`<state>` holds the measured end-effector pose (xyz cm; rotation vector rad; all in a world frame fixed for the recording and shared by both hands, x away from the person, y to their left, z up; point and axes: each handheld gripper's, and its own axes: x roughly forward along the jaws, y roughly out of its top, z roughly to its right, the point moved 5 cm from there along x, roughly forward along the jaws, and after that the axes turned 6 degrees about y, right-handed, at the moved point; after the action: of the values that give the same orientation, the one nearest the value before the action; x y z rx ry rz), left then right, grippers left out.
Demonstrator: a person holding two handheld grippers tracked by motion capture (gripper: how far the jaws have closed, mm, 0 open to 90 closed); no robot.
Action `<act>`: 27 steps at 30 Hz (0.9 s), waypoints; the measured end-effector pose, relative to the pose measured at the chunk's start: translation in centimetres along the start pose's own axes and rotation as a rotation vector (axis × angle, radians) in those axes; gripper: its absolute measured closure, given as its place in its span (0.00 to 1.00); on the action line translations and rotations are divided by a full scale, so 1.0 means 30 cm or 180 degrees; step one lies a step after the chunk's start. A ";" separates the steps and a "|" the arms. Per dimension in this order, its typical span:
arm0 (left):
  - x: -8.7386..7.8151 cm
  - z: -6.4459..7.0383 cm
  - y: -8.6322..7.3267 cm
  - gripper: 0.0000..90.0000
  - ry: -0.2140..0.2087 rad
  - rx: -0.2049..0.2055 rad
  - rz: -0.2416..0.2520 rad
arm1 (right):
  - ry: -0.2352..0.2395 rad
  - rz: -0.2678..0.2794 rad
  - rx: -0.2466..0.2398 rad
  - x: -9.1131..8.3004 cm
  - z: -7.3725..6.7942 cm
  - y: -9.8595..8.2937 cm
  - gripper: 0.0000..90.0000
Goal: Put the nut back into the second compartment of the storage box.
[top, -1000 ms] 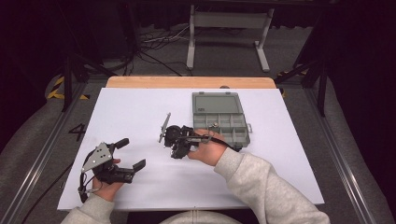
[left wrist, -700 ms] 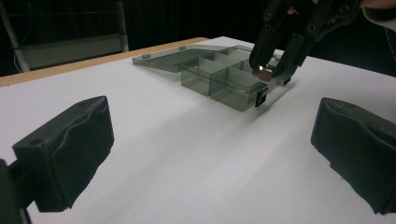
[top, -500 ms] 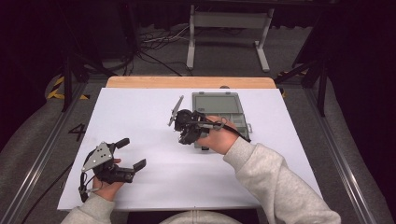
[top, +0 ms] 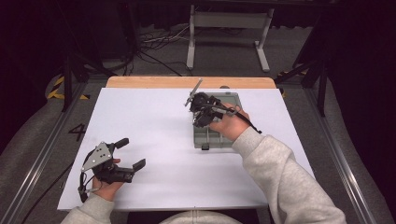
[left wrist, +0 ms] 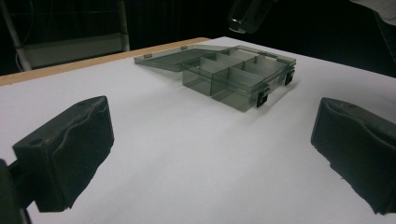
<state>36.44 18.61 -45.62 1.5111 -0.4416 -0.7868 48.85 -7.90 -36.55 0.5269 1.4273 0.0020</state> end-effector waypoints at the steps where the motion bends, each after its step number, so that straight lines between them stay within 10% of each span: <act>1: 0.000 0.000 0.000 0.00 0.0000 0.0003 -0.0002 | -0.0019 0.0004 0.0030 -0.004 0.019 -0.008 0.78; 27: 0.002 -0.001 -0.002 0.00 -0.0006 0.0004 -0.0015 | -0.0139 -0.0110 0.0757 0.104 0.265 -0.145 0.78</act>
<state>36.50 18.61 -45.68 1.5133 -0.4400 -0.7919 55.48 -13.52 -40.58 0.6932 1.4017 -0.2078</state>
